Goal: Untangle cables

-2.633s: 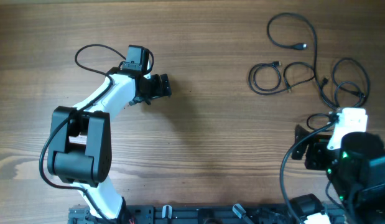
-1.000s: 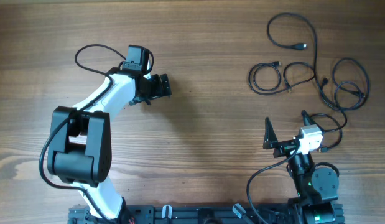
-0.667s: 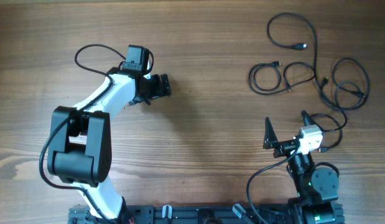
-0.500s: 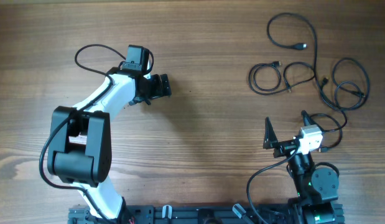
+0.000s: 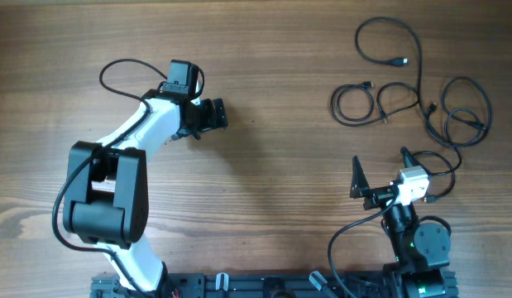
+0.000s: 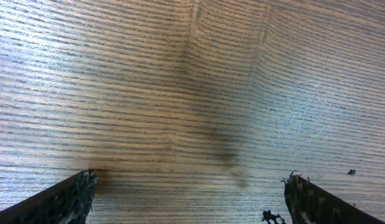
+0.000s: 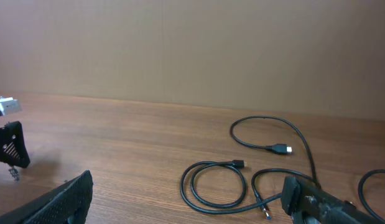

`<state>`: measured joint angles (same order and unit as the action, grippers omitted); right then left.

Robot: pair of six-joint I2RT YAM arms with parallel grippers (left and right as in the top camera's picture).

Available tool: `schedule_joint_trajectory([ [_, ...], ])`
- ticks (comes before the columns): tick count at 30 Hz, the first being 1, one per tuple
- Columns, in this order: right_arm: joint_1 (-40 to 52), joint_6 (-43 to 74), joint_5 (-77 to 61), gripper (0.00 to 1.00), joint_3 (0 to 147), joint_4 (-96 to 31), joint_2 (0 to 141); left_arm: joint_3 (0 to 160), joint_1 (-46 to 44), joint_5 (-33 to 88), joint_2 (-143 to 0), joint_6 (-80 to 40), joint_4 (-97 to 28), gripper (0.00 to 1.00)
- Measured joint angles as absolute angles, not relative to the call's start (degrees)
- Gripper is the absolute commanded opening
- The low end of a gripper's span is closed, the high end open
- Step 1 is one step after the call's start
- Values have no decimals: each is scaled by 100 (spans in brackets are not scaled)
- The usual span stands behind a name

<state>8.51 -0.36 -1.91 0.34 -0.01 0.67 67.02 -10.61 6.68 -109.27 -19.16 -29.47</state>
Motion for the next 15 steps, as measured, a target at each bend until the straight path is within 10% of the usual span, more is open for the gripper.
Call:
schedule_joint_trajectory([
  [15,851,-36,-189,100,34,-1,67,6696,-1146,666,-10768,-1916,-2952,100],
])
